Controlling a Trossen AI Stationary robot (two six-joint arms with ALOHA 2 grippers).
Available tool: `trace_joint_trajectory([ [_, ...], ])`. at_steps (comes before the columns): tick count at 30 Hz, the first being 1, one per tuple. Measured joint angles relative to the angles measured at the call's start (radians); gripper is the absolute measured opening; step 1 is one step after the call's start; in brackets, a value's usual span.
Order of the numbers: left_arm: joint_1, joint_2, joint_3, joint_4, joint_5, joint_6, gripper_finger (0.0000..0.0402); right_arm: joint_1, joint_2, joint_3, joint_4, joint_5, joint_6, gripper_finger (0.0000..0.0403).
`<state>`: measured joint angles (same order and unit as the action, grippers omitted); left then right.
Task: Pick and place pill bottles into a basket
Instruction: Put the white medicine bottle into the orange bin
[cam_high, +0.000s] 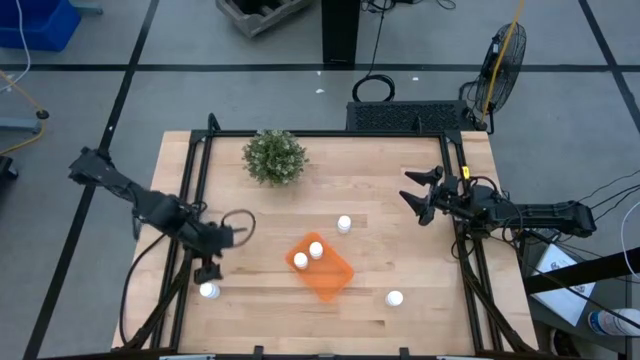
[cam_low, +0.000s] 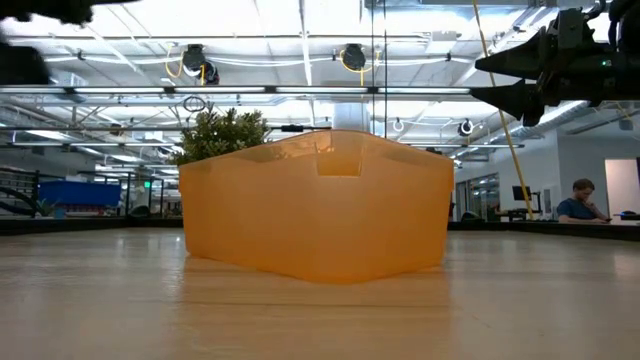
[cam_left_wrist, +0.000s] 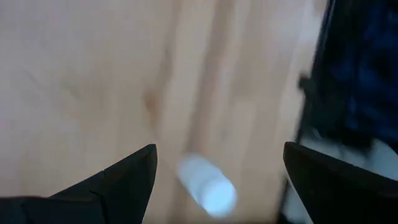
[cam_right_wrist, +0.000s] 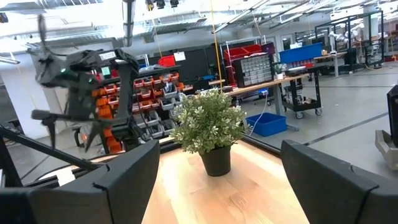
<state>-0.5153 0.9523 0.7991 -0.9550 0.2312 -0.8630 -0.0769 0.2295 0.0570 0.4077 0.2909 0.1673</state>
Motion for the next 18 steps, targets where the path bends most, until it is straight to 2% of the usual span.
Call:
trace_joint_trajectory([
  [4,-0.054,0.127,0.036,-0.133,0.115,-0.092,0.0351,0.000,0.000,0.000,0.014,0.001,0.000,0.0325],
  [7,-0.087,0.208,0.061,-0.191,0.138,-0.104,0.0351,0.000,0.000,0.000,0.022,0.001,0.000,0.0325],
  [12,-0.121,0.305,0.093,-0.194,0.126,-0.122,0.0351,0.000,0.000,0.000,0.030,0.000,-0.018,0.0325],
  [18,-0.178,0.364,0.123,-0.196,0.027,-0.203,0.0351,0.000,0.000,0.000,0.033,0.000,-0.046,0.0325],
])
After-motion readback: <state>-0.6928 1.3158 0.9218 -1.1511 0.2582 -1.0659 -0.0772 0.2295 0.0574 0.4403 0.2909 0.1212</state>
